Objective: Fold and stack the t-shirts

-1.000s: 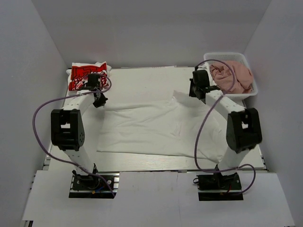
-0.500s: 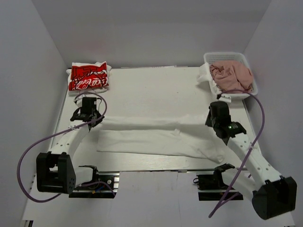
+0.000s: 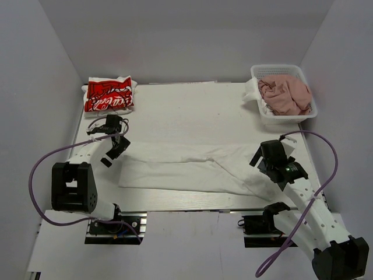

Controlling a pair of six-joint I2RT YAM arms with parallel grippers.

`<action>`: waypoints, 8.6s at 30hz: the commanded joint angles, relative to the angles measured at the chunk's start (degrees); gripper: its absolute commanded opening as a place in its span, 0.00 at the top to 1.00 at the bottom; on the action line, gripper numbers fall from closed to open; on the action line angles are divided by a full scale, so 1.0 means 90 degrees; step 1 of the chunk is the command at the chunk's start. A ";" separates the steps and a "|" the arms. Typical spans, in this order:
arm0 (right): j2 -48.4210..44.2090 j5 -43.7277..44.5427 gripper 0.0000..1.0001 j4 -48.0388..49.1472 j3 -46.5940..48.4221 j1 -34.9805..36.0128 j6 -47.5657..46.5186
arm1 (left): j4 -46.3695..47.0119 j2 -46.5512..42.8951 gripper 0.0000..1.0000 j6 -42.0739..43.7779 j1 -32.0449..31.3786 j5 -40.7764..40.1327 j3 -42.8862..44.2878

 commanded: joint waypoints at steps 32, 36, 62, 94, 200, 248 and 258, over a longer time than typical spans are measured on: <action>0.9160 -0.3387 0.10 0.1904 0.6092 0.0354 -0.1471 | 0.0380 0.0873 0.01 0.0014 -0.2272 0.3336 -0.2211; 1.0022 -0.3263 0.10 0.1904 0.7956 0.0296 -0.2095 | -0.0674 0.0300 0.01 -0.0377 -0.3005 0.3289 -0.1970; 0.8205 -0.3038 0.10 0.2822 0.5361 0.0296 -0.2283 | -0.0924 0.2699 0.01 0.0881 -0.5418 0.2153 0.0612; 0.4852 -0.5333 0.10 0.4980 0.3777 0.0217 -0.1766 | -0.1009 0.0028 0.01 -0.0435 -0.6766 0.1013 0.1161; 0.6149 -0.3878 0.10 0.3542 0.4284 0.0452 -0.1159 | 0.0982 0.2643 0.01 0.2279 -0.2850 0.0865 0.3898; 0.1628 -0.4172 1.00 0.2199 0.0217 0.1262 -0.0574 | 0.1940 -0.1468 1.00 0.1380 -0.3612 0.3698 -0.0541; 0.0950 -0.3645 1.00 0.2333 0.0998 0.1506 -0.0613 | 0.1454 -0.2020 1.00 0.1312 -0.3836 0.3066 0.0452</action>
